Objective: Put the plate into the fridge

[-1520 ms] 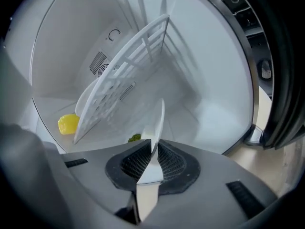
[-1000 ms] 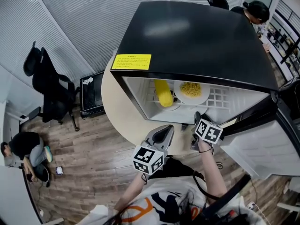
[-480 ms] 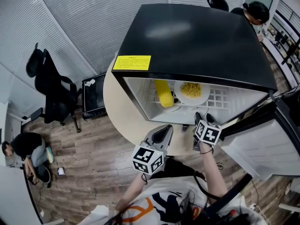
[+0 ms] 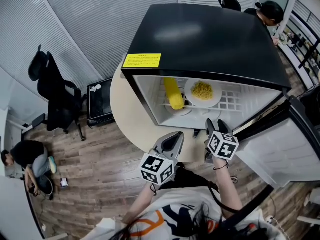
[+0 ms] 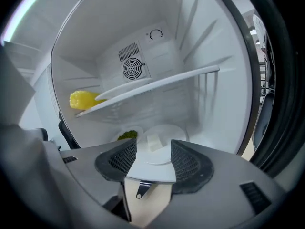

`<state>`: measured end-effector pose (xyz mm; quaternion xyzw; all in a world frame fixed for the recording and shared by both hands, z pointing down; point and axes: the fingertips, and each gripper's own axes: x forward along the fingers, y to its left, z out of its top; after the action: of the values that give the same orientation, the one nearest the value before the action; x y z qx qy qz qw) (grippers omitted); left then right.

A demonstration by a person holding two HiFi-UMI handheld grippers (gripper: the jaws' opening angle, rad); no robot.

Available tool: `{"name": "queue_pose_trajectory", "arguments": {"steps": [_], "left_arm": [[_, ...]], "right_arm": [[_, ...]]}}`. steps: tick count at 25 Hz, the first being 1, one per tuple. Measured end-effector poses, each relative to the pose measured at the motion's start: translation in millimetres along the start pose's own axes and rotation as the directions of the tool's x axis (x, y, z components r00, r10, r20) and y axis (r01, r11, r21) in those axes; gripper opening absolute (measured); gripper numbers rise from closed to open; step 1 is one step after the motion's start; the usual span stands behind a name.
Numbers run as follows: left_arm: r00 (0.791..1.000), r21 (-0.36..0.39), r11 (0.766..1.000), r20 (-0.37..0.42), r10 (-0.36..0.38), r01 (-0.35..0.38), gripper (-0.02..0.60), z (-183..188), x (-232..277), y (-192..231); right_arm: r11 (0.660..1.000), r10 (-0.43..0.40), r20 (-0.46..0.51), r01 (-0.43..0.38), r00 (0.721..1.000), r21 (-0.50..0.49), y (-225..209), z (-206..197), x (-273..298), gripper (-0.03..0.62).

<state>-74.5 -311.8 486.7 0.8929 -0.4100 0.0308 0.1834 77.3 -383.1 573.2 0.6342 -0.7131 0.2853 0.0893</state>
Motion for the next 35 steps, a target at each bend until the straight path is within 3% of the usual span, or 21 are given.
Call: {"name": "queue_pose_trajectory", "arguments": {"steps": [16,23,35], "left_arm": [[1.000,0.023,1.000,0.029,0.012,-0.013,0.012,-8,-49,-30],[0.999,0.038,0.999,0.037,0.018,-0.020,0.012,-17,-77,-50],[0.998,-0.005,0.999,0.042,0.039,-0.038,0.012,-42,-122,-74]], "right_arm": [[0.986,0.164,0.072,-0.166,0.984,0.011,58,-4,-76,0.202],[0.980,0.198,0.080,-0.199,0.977,0.006,69,-19,-118,0.176],[0.972,0.235,0.056,-0.233,0.970,-0.026,86,-51,-170,0.106]]}}
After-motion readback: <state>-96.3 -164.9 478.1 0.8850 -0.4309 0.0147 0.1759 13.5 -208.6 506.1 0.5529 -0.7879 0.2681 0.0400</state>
